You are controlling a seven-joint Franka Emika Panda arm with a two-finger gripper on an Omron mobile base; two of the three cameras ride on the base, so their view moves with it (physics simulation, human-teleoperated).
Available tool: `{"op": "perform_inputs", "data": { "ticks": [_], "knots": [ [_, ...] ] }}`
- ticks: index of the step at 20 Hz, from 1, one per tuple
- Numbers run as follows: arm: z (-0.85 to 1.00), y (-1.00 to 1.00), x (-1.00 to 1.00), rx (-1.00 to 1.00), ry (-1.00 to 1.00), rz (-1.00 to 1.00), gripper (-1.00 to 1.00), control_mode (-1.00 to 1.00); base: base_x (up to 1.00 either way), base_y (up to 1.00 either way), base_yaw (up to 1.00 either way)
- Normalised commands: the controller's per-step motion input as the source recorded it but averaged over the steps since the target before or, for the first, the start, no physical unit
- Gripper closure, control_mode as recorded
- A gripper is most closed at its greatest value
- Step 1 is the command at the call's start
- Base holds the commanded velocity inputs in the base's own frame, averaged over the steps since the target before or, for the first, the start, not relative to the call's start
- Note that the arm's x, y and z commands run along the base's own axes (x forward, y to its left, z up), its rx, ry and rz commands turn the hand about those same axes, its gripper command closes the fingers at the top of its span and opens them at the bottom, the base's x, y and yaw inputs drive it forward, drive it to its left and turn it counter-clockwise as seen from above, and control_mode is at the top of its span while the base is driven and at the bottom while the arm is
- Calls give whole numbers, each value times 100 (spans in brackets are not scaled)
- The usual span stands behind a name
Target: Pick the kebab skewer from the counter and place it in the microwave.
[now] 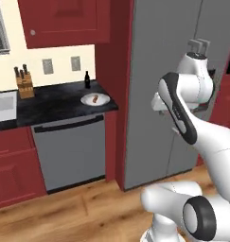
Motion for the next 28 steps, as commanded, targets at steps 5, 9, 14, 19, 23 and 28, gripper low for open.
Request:
{"op": "perform_inputs", "data": {
  "ticks": [5,9,14,19,23,28],
  "knots": [
    [0,0,0,0,0,0,-100,100,78,100,32],
    [0,0,0,0,0,0,-100,100,97,44,3],
    [0,0,0,0,0,0,-100,100,100,7,-9],
    [0,0,0,0,0,0,-100,100,96,0,-11],
    [0,0,0,0,0,0,-100,100,41,0,-11],
    [-20,-13,0,0,2,-5,-100,-100,14,-14,-12]
  ]
}}
